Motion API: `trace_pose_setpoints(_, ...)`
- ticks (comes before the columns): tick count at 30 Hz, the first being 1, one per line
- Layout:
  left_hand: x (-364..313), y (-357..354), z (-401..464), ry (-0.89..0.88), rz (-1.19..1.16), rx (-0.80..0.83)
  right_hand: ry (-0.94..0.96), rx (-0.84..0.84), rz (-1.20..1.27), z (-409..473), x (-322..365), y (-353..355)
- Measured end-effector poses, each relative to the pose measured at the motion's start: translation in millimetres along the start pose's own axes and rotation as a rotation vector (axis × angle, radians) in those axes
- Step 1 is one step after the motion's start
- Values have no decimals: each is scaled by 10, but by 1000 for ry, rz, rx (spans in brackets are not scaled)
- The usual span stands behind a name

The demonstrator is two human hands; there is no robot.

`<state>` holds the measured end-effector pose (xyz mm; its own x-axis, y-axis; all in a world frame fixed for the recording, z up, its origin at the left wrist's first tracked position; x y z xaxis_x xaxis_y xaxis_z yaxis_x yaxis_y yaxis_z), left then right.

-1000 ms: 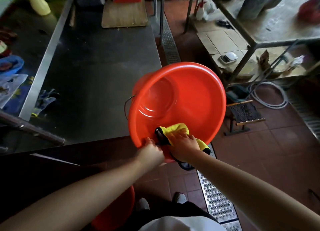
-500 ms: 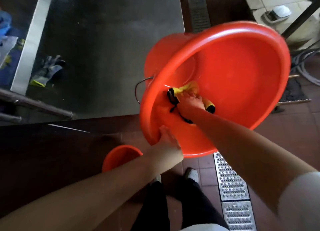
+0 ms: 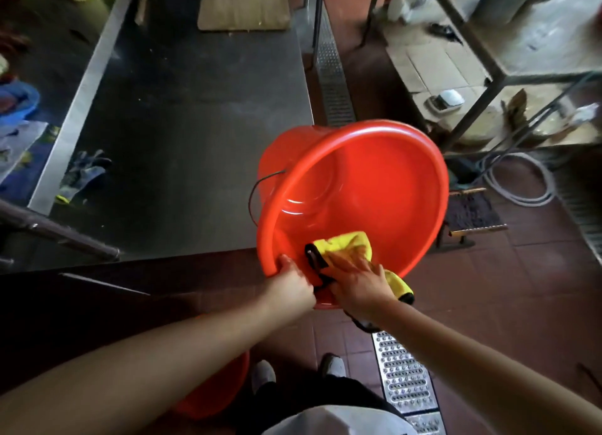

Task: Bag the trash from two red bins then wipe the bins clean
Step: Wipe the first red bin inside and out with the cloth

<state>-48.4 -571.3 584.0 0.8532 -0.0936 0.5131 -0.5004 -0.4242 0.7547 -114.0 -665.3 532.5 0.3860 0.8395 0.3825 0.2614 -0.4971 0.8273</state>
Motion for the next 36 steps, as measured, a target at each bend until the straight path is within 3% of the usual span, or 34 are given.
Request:
trace_pose_setpoints(2, 50, 47, -11, -5, 13, -19, -66, -55, 83, -13, 12, 66)
trace_pose_setpoints(9, 155, 59, -69, -12, 38, -39, -112, -84, 17, 40, 156, 111)
trace_pose_setpoints(16, 329, 45, -167, 4, 39, -49, 167, 84, -218, -107, 238, 74)
trace_pose_setpoints(24, 813, -31, -342, -19, -1, -124, 429, 45, -682, -236, 366, 485)
trace_pose_setpoints(30, 1180, -50, -448, 30, 35, -149, 334, 91, -787, -96, 567, 582)
trace_pose_setpoints(36, 1038, -173, -346, 190, 30, -102, 308, -6, -827, -15, 794, 593)
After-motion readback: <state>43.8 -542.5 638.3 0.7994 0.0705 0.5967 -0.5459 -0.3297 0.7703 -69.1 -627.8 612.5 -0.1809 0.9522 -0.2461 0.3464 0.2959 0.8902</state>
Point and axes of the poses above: each hand's wrist, its own z-axis towards the middle knuckle, its own y-axis out of the back of the hand, x = y × z, the point moved 8 cm from there along z, towards the middle knuckle, and after that the axes turned 15 degrees about y, right-handed, at the moved point
